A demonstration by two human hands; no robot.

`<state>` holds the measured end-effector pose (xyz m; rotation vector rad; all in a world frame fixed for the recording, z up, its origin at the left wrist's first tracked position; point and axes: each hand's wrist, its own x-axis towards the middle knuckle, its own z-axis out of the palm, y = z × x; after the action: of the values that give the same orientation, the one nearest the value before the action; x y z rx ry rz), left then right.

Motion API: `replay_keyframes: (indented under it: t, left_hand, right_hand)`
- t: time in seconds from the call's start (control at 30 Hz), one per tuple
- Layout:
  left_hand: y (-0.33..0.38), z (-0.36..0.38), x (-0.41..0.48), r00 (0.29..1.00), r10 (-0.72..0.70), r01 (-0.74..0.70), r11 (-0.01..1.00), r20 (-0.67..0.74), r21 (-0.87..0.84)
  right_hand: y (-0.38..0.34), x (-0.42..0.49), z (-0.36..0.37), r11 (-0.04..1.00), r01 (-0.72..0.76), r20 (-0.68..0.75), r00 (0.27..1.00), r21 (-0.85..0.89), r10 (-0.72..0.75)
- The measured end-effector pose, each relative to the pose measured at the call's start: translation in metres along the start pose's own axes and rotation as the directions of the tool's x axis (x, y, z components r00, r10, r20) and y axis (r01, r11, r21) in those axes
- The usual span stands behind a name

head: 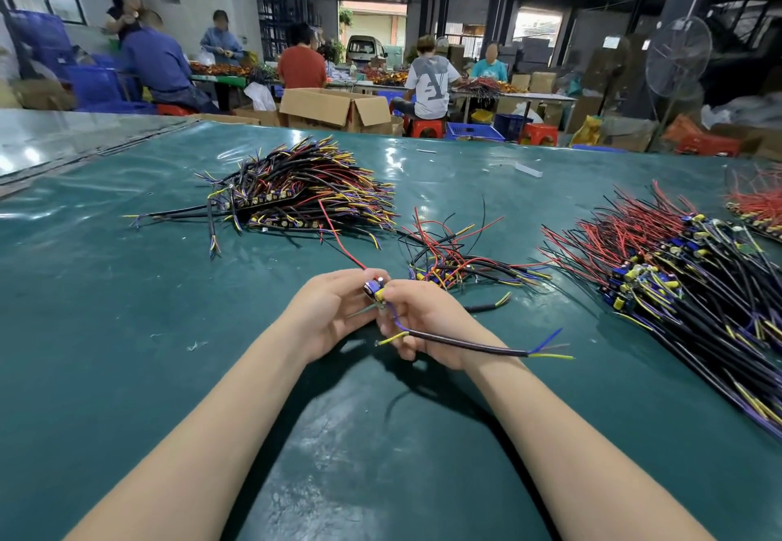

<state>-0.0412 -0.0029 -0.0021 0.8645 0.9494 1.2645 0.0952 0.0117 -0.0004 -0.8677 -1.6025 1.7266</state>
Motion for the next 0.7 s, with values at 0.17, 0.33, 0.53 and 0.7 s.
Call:
replay_keyframes:
  t: [0.17, 0.33, 0.53, 0.7]
  left_hand:
    - [-0.004, 0.002, 0.000, 0.985, 0.096, -0.073, 0.985, -0.143, 0.157]
    - [-0.004, 0.001, 0.003, 0.938, 0.158, -0.099, 0.975, -0.307, 0.201]
    - [0.002, -0.005, 0.005, 0.847, 0.284, -0.194, 0.952, -0.449, 0.237]
    - [0.007, -0.019, 0.011, 0.769, 0.352, -0.241, 0.933, -0.534, 0.268]
  right_hand:
    - [0.006, 0.001, 0.002, 0.997, 0.036, -0.055, 0.998, -0.071, -0.040]
    - [0.007, 0.003, 0.003, 0.996, 0.011, -0.070, 0.997, -0.083, -0.017]
    - [0.006, 0.001, 0.003, 0.995, -0.005, -0.016, 1.000, -0.102, 0.004]
    - [0.004, -0.002, 0.003, 0.995, -0.042, 0.032, 0.998, -0.092, 0.045]
